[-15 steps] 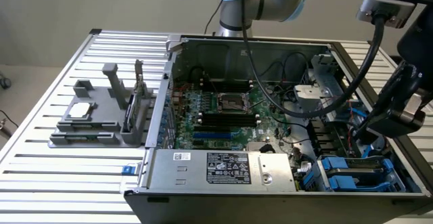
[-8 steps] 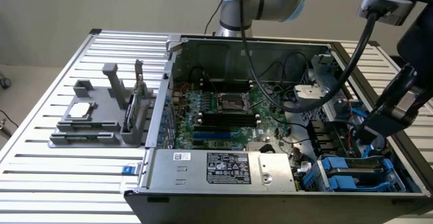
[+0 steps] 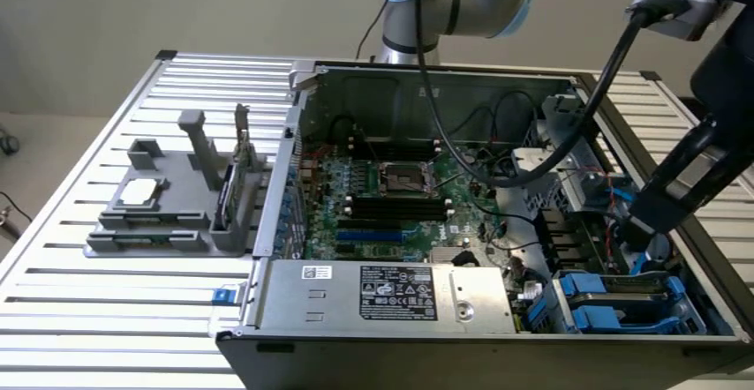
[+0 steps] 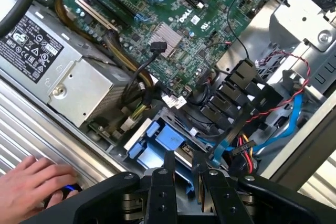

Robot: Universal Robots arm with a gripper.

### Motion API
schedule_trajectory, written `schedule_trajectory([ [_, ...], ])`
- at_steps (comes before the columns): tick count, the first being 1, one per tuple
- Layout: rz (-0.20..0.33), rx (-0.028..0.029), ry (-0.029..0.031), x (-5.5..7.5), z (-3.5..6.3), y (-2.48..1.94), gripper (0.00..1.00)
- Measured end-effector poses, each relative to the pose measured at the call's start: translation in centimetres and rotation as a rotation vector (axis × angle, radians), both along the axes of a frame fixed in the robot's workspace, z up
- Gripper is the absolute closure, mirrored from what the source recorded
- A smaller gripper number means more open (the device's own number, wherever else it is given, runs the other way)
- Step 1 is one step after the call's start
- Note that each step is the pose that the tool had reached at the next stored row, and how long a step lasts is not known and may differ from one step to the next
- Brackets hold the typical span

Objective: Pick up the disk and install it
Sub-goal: 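Insert the first disk wire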

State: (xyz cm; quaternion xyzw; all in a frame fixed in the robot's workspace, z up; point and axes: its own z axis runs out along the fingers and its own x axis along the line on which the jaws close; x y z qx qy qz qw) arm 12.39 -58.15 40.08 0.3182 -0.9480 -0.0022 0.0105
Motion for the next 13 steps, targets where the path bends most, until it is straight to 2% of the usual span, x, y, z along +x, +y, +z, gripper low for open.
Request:
schedule_trajectory([
  [13,-0.223,0.0001,0.0,0.0,-0.24,0.0,0.73],
])
